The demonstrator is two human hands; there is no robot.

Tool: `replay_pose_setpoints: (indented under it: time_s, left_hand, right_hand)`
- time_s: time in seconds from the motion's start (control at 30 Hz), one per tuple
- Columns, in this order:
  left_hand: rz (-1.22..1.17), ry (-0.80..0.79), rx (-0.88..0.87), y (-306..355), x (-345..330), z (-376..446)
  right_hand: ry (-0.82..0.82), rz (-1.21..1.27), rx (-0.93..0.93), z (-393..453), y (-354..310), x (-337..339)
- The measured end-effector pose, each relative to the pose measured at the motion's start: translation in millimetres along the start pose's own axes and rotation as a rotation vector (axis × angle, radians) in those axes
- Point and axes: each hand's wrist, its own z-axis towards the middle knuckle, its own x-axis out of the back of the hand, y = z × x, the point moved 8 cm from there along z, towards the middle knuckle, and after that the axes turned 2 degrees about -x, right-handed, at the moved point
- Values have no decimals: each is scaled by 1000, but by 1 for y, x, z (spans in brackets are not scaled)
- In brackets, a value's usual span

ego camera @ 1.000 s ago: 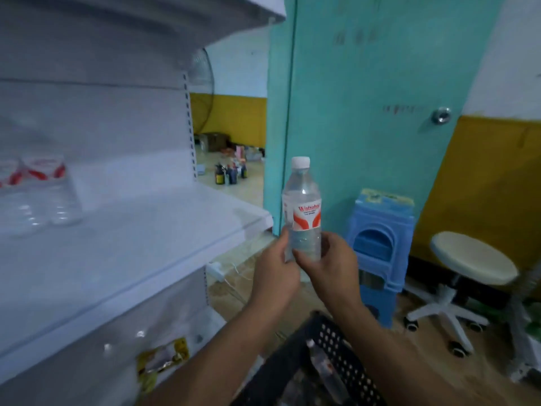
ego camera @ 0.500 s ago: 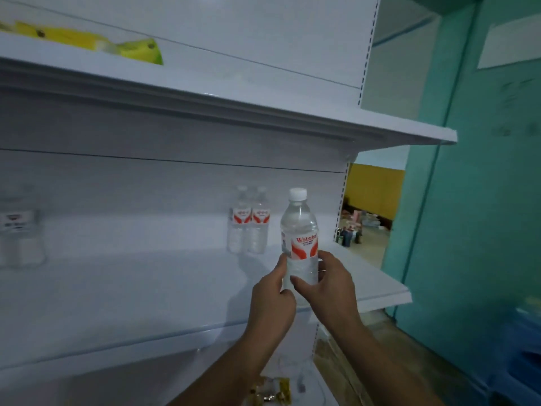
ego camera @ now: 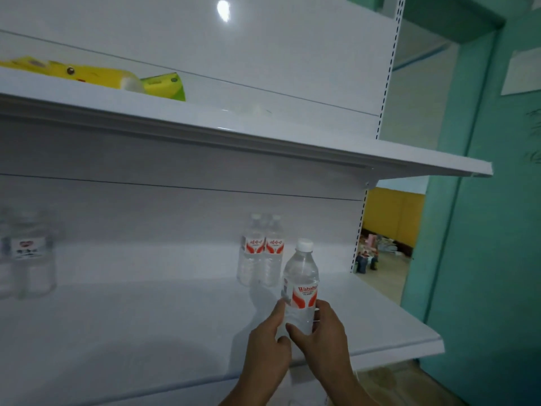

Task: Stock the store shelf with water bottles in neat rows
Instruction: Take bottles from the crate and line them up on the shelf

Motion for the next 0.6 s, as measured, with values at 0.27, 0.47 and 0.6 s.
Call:
replay_pose_setpoints:
  time_s: [0.27,0.47,0.6]
  left_hand:
    - [122,-87,-38,-20,-12,59]
    - [216,-178,-77,-55,-18,72]
    - [320,-214,-142,-67,-32,75]
  right_hand:
    - [31,69,-41,66,33,-15]
    - [43,23,-118,144,53,-52]
    - [79,3,-124,189,65,-70]
